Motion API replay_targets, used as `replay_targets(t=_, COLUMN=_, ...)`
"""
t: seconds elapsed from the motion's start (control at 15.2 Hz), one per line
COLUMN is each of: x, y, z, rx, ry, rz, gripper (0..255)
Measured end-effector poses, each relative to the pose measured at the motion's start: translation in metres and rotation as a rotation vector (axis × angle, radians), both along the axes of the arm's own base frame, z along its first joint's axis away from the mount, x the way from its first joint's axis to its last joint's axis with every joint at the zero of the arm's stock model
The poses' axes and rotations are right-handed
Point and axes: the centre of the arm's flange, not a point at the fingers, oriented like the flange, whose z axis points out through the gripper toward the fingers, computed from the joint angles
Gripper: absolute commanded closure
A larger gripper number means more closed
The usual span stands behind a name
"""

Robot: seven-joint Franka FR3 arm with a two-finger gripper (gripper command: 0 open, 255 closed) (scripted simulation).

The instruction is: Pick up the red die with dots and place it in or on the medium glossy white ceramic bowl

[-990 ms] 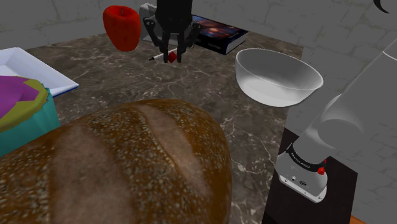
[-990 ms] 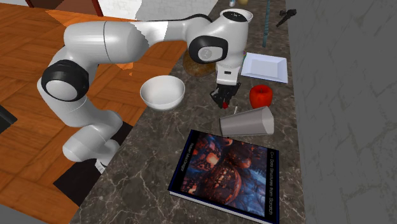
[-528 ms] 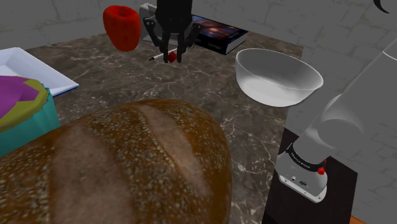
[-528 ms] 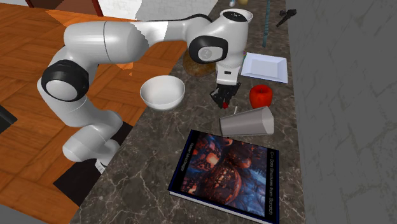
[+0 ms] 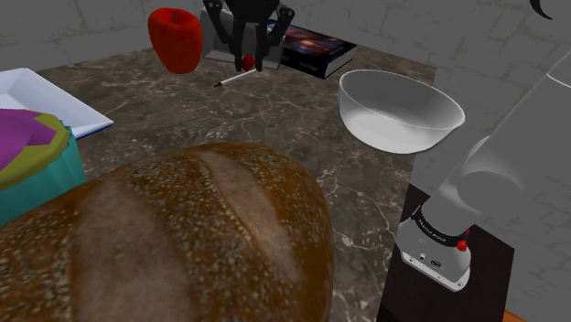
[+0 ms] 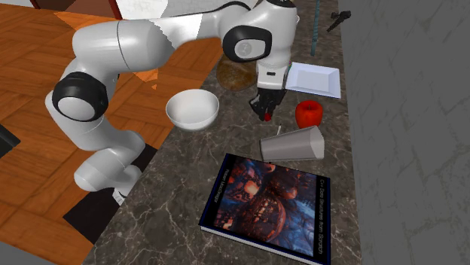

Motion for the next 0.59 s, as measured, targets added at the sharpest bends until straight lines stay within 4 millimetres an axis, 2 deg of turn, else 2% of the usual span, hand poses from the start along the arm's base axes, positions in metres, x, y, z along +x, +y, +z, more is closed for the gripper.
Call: replay_targets(t=0.59, x=0.000, y=-0.001, z=0.048, rx=0.000, ry=0.000, rz=0.000, gripper=255)
